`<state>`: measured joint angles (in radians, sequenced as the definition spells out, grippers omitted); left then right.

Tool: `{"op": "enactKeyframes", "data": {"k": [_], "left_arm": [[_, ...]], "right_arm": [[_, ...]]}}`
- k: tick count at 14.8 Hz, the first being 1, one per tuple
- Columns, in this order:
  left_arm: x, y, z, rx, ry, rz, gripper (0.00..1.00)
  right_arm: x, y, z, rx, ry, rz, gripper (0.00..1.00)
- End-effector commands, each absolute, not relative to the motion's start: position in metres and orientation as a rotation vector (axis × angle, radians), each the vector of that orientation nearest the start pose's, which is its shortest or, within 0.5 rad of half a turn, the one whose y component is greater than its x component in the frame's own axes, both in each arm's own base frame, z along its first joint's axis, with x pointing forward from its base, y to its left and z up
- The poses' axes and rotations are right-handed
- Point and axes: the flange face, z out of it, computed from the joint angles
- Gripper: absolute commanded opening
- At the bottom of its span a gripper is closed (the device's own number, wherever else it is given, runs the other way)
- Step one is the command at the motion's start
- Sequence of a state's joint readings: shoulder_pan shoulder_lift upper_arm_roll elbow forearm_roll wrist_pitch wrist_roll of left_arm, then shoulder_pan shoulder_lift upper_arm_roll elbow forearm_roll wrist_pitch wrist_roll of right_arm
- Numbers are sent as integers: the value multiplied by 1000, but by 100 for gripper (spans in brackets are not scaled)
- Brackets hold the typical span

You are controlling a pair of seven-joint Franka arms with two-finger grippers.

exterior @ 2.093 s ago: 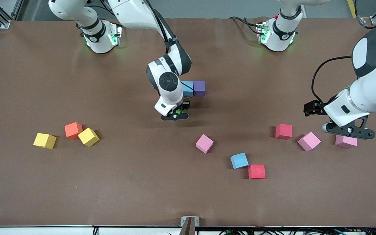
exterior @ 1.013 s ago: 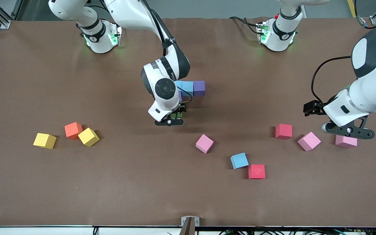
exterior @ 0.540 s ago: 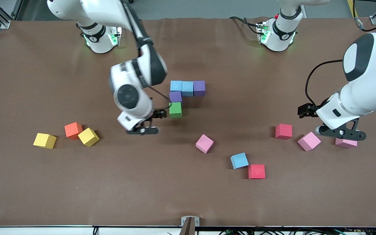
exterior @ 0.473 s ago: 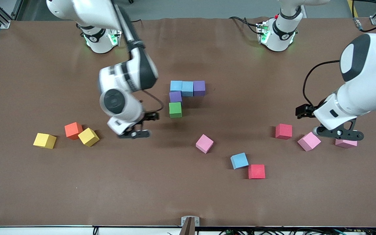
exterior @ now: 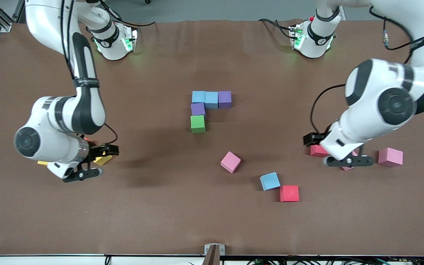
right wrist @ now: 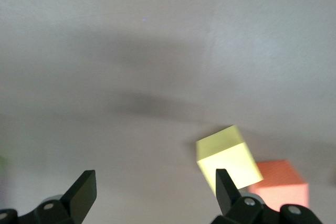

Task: Arrange 11 blocks into digit 3
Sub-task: 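Reach the right gripper to yellow while the left gripper reaches pink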

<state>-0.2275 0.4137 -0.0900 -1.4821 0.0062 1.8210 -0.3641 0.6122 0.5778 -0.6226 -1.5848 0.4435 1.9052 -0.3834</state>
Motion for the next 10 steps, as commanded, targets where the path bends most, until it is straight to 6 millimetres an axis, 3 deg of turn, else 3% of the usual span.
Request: {"op": "enactKeyframes", "data": {"k": [1, 5, 8, 10], "left_arm": [[643, -258, 394, -3152, -304, 93, 100], [628, -350, 336, -3090, -777, 98, 100], [633, -382, 306, -3063, -1087, 25, 100], [632, -404, 283, -3039, -1298, -20, 100]], "right_arm": [[661, 71, 314, -2961, -638, 147, 100], [648, 50, 282, -2859, -1060, 94, 100], [628, 34, 253, -2832, -1170, 97, 100], [617, 29, 238, -2829, -1152, 139, 100]]}}
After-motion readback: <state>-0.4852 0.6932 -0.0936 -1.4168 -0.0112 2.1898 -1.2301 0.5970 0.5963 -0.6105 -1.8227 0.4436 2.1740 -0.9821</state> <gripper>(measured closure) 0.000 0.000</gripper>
